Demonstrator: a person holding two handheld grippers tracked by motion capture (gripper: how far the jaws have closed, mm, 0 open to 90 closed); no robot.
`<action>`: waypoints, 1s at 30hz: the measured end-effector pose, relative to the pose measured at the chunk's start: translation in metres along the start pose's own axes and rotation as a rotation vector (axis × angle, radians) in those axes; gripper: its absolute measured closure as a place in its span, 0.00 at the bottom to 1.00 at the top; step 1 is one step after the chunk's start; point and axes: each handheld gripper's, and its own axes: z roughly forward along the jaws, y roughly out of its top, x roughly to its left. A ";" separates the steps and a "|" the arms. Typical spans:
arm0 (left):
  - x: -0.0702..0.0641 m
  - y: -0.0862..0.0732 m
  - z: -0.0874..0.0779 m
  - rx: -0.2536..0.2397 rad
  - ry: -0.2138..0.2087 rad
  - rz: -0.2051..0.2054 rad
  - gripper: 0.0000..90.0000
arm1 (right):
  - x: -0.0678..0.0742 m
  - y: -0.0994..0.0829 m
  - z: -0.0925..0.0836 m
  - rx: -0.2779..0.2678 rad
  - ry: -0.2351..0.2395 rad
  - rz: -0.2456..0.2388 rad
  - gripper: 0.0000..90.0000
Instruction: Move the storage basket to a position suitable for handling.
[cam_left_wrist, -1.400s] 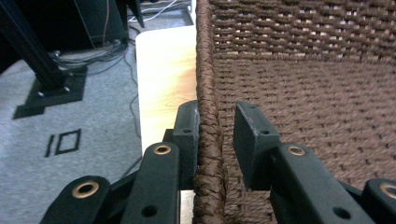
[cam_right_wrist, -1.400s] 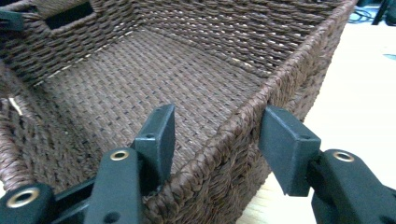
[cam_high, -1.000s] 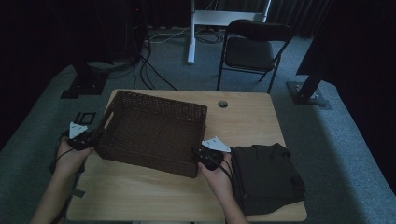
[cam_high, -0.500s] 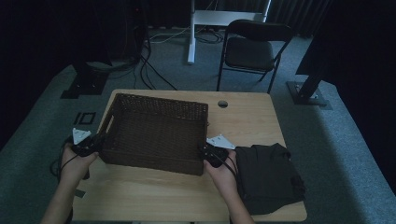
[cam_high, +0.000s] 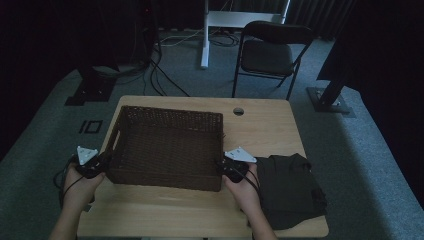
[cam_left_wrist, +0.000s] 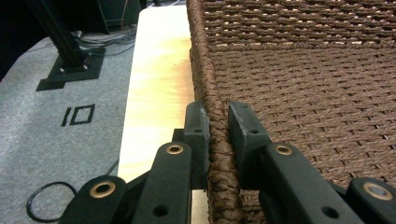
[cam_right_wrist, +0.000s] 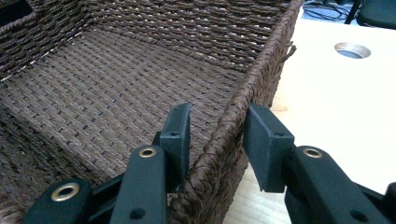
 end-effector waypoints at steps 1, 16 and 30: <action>0.000 0.000 0.000 0.000 0.000 0.000 0.88 | 0.000 0.000 0.000 0.000 0.000 0.000 0.69; -0.012 -0.013 -0.019 -0.004 -0.015 -0.032 0.87 | -0.008 -0.005 -0.010 0.009 0.028 -0.030 0.69; -0.012 -0.017 -0.023 -0.008 -0.055 -0.046 0.87 | -0.004 -0.016 -0.024 -0.005 0.023 0.012 0.69</action>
